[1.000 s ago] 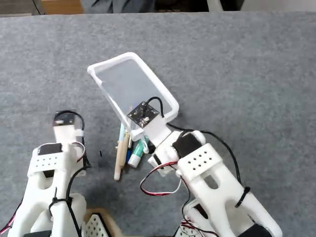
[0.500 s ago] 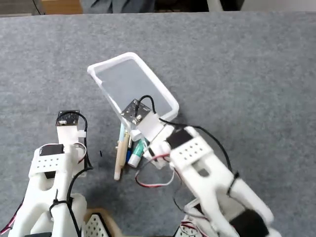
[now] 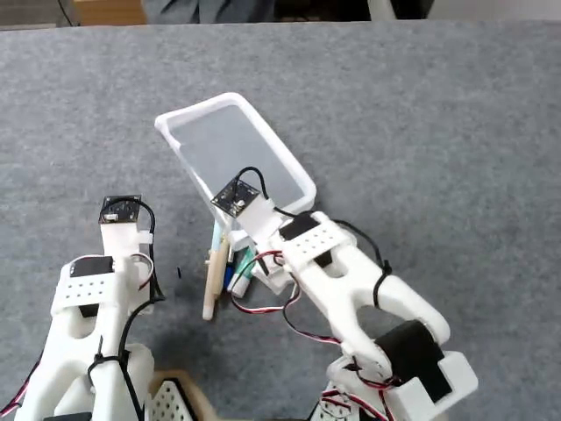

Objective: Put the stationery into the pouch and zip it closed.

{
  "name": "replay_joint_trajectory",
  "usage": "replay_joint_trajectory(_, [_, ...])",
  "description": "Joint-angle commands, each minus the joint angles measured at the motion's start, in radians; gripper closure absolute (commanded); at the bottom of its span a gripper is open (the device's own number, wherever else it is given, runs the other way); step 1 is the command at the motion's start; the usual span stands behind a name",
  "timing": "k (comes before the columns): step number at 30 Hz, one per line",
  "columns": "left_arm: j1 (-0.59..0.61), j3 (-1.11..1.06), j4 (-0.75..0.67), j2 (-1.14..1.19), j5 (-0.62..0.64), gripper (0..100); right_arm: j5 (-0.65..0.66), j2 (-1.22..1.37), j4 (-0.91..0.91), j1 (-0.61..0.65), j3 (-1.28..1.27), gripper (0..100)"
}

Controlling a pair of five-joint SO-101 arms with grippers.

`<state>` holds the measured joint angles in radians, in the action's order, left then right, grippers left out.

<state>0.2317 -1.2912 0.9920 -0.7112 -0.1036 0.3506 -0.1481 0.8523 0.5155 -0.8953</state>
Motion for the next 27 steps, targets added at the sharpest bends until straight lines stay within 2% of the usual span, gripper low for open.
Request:
replay_joint_trajectory(1, [0.001,0.002,-0.02,-0.003,-0.009,92,0.009,0.007,-0.023,-0.015,0.035,75.2])
replay_joint_trajectory(4, [0.001,0.002,-0.02,-0.003,-0.009,92,0.005,0.008,-0.034,-0.015,0.033,78.7])
replay_joint_trajectory(10, [0.001,0.002,-0.021,-0.003,-0.009,92,0.006,0.008,-0.095,-0.015,0.031,98.4])
replay_joint_trajectory(27, [-0.004,0.001,-0.021,-0.003,-0.009,91,-0.002,-0.004,-0.057,-0.031,0.033,98.6])
